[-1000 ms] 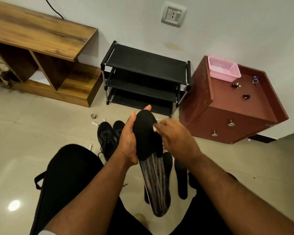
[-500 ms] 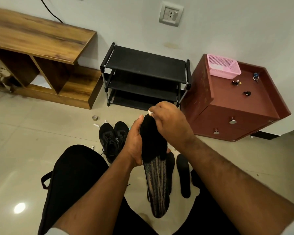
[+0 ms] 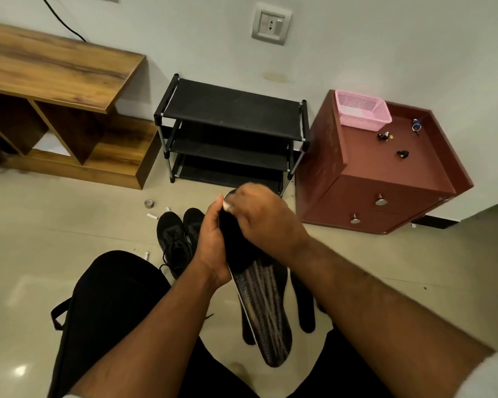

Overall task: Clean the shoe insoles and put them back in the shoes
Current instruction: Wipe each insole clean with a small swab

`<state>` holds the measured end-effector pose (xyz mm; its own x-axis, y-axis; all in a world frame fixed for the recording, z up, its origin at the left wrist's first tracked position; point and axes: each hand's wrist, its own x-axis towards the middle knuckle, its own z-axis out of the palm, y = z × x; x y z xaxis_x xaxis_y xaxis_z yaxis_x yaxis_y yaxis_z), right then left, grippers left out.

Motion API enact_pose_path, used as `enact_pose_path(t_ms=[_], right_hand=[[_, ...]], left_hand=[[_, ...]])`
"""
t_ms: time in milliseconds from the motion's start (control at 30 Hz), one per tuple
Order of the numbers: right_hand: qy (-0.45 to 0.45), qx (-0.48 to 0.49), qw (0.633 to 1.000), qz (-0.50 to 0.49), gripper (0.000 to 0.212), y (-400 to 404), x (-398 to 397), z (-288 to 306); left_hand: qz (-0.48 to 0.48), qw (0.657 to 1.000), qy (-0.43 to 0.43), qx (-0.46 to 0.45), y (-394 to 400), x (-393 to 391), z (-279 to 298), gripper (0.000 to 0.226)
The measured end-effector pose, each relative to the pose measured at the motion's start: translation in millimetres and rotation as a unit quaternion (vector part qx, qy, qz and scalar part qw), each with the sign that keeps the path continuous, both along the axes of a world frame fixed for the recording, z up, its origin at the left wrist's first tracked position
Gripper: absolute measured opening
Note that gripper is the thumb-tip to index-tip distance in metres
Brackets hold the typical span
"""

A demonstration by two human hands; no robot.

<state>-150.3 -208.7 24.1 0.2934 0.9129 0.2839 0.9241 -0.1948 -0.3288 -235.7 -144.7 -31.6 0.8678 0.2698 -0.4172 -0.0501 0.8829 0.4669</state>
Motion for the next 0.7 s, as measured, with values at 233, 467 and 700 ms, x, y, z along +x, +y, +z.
enact_pose_path(t_ms=[233, 467, 700], right_hand=[[-0.044, 0.001, 0.997, -0.071, 0.017, -7.5, 14.4, -8.5], [0.169, 0.023, 0.98, -0.104, 0.017, -48.1, 1.0, -33.0], [0.53, 0.148, 0.78, -0.298, 0.018, -45.1, -16.5, -40.5]], left_hand=[[-0.006, 1.0, 0.016, 0.014, 4.4, 2.6, 5.2, 0.057], [0.081, 0.996, 0.038, -0.026, 20.6, 3.7, 0.9, 0.064], [0.138, 0.99, 0.023, -0.035, 20.1, 1.9, 2.3, 0.08]])
